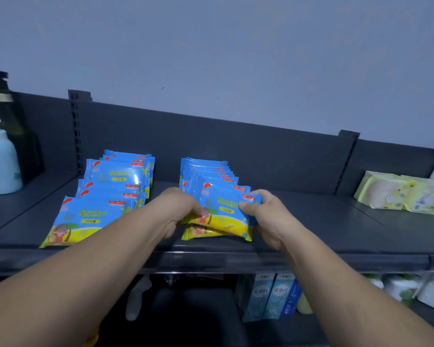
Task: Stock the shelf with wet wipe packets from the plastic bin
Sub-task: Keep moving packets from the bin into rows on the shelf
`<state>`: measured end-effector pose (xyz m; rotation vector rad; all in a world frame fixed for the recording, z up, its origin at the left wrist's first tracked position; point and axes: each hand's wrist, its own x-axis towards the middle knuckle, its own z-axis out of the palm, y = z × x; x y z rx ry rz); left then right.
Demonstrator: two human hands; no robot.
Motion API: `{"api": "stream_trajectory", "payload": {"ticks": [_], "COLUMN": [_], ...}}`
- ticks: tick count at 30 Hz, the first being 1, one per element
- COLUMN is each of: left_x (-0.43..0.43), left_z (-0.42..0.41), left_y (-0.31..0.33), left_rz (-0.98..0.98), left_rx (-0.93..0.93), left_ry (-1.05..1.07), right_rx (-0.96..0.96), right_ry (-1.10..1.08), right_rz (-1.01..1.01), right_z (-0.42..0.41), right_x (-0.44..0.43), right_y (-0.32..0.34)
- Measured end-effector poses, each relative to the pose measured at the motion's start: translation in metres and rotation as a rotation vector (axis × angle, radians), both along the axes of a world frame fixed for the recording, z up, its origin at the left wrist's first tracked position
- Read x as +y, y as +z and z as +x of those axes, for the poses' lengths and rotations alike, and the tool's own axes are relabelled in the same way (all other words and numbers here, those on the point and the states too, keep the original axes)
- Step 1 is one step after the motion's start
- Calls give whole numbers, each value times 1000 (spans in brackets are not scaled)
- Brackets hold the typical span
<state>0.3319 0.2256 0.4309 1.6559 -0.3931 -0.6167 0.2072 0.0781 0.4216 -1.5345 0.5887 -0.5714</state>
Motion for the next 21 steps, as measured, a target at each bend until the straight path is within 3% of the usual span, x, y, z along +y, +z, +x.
{"api": "stream_trajectory", "payload": {"ticks": [3, 8, 13, 16, 21], "left_x": [2, 6, 9, 6, 7], "left_z": [1, 1, -8, -6, -4], "left_y": [1, -7, -10, -11, -9], "left_rz": [-52, 163, 302, 256, 141], "left_rx": [-70, -138, -148, -113, -45], "left_ry": [-12, -100, -168, -207, -246], "right_rx": [-25, 90, -9, -22, 19], "right_ry": [47, 152, 161, 165, 242], "right_rz": [-43, -17, 82, 139, 27], "right_z": [-3, -6, -7, -6, -8], "right_x": [-1, 3, 5, 12, 17], "right_y": [-1, -9, -9, -8, -5]}}
